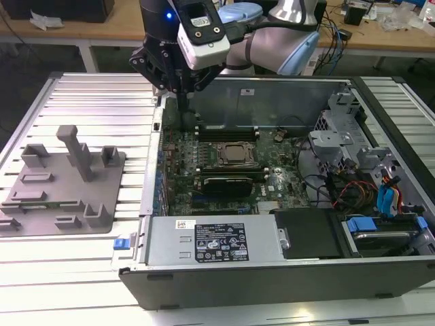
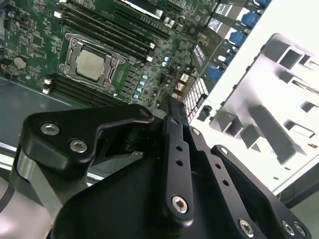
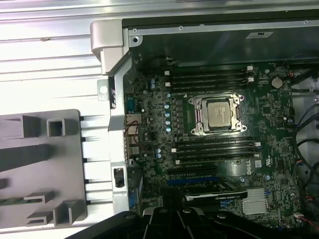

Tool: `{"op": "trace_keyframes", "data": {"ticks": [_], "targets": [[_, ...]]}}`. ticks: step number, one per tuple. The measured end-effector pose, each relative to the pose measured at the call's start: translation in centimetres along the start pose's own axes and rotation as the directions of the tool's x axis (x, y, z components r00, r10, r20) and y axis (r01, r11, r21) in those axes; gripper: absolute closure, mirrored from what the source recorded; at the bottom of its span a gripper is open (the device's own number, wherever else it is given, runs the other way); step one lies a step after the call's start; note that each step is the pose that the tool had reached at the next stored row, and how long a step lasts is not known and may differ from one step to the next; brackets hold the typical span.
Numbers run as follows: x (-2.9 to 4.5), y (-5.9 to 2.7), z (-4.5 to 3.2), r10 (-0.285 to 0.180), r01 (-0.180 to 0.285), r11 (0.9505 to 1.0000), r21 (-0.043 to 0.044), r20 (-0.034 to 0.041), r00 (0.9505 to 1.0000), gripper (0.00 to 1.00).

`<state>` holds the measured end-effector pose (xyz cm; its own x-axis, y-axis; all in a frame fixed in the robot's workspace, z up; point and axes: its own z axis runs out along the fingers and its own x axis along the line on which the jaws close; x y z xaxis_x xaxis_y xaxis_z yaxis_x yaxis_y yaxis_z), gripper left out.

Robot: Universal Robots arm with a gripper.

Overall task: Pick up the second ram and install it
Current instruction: 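Reach for the second ram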

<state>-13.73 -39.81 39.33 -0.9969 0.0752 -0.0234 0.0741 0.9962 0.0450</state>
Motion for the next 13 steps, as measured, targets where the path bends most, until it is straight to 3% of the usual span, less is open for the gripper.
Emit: {"op": "trace_keyframes", "data": {"ticks": [10, 13], "targets": [[0.84, -0.06, -0.02, 0.0, 0.0, 1.0, 0.0004, 0.0, 1.0, 0.92], [1.44, -0.1, -0.03, 0.0, 0.0, 1.0, 0.0004, 0.0001, 1.0, 0.92]]}}
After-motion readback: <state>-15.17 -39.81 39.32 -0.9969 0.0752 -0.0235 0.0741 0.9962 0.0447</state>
